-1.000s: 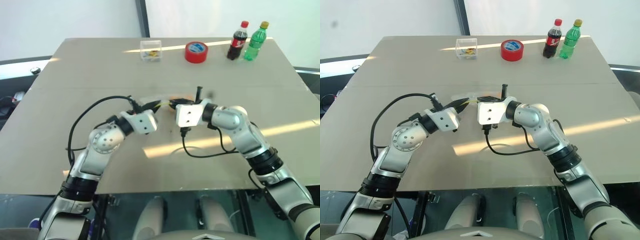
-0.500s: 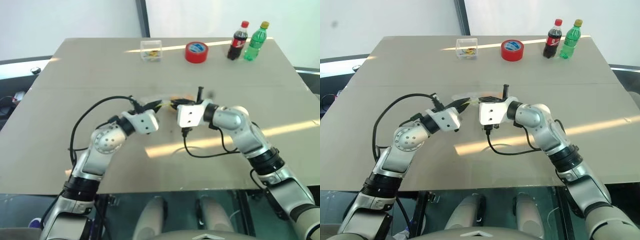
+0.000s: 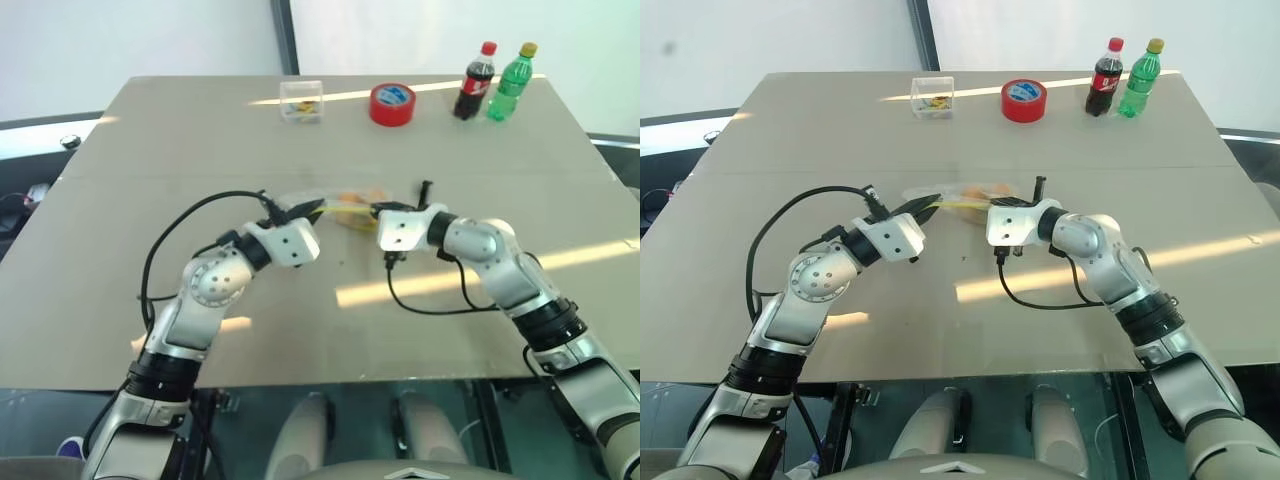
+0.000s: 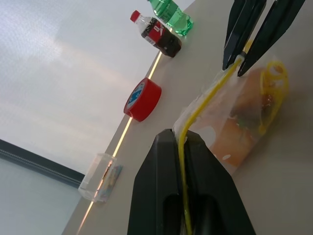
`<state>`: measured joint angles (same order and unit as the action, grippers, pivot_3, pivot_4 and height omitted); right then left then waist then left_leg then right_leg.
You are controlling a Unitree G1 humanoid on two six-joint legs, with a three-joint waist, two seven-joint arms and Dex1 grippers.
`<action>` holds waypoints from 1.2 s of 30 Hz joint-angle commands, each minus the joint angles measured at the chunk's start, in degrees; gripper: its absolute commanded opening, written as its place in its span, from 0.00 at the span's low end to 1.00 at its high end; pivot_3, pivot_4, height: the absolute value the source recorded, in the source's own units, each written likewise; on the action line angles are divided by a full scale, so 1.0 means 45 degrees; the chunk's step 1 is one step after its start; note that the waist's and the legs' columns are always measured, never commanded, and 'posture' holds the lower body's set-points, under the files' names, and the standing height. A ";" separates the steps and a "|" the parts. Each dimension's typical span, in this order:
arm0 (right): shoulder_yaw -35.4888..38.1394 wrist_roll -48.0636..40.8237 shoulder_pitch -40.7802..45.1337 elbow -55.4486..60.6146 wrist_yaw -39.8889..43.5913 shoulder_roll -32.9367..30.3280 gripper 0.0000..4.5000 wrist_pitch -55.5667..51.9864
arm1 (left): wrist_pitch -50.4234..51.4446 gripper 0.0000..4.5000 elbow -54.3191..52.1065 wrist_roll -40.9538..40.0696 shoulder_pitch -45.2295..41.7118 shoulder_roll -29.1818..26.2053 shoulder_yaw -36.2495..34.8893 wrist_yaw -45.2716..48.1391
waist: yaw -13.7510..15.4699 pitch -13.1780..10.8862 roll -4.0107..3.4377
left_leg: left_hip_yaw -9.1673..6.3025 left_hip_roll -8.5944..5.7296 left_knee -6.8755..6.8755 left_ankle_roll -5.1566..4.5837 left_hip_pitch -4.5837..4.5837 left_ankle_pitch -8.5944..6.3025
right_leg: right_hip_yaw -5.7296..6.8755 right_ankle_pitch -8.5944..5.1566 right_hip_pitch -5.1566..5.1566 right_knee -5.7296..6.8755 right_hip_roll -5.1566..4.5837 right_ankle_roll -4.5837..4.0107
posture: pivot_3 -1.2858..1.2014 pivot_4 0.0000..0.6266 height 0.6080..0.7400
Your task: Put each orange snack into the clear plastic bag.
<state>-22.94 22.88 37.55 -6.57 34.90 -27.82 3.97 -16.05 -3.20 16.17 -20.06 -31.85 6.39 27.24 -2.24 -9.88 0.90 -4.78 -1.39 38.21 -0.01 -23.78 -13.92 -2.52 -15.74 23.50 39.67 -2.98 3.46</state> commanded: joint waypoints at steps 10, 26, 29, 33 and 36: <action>0.1506 0.0037 -0.0260 -0.1102 -0.0742 -0.1760 0.05 -0.0465 | 0.0035 0.00 -0.0304 -0.0369 -0.0104 -0.0222 -0.0863 -0.0433 | 0.0011 -0.0001 -0.0001 | 0.0001 0.0001 0.0000 0.0000 0.0000 0.0000 | -0.0001 0.0000 0.0000 0.0000 -0.0001 0.0000 | 0.52 0.24 1.00; 0.3602 -0.2594 0.1954 0.1115 -0.0016 -0.1472 0.05 -0.2675 | 0.1763 0.00 0.1391 -0.2297 -0.2911 0.0316 -0.1356 0.0133 | 0.0014 -0.0009 0.0001 | -0.0003 0.0002 0.0006 -0.0002 -0.0006 0.0000 | 0.0004 0.0000 -0.0003 0.0001 -0.0001 0.0000 | 0.52 0.24 1.00; 0.3527 -0.2013 0.2952 -0.0477 -0.1092 -0.1509 0.05 -0.2011 | 0.1265 0.00 0.3459 -0.1895 -0.4384 0.0524 -0.0922 -0.0149 | 0.0021 -0.0008 0.0003 | -0.0003 -0.0007 0.0007 0.0000 -0.0003 0.0001 | 0.0009 0.0000 -0.0002 0.0004 0.0002 0.0001 | 0.52 0.24 1.00; 0.3431 -0.1430 0.3532 -0.1921 -0.1817 -0.1975 0.05 -0.0852 | 0.0387 0.00 0.5622 -0.1733 -0.5969 0.0616 -0.0600 -0.0134 | 0.0043 -0.0009 0.0005 | 0.0003 -0.0016 0.0005 0.0049 -0.0015 0.0029 | 0.0010 0.0000 -0.0002 -0.0025 -0.0004 0.0000 | 0.52 0.24 1.00; 0.3802 -0.2072 0.2726 -0.0829 -0.0886 -0.2232 0.05 -0.1463 | 0.0006 0.00 0.5778 -0.2134 -0.5916 0.0546 -0.0469 0.0496 | -0.0012 -0.0010 0.0006 | 0.0020 -0.0014 -0.0021 0.0050 -0.0028 0.0030 | -0.0008 0.0000 0.0010 -0.0058 -0.0008 0.0001 | 0.52 0.24 1.00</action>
<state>-10.13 14.48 50.02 -12.25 30.60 -35.81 -1.20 -15.42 22.27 7.56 -46.96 -28.13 5.96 29.16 -2.29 -9.92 0.93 -4.68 -1.43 38.02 0.21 -23.91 -13.79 -2.56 -15.74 23.55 39.29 -3.01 3.47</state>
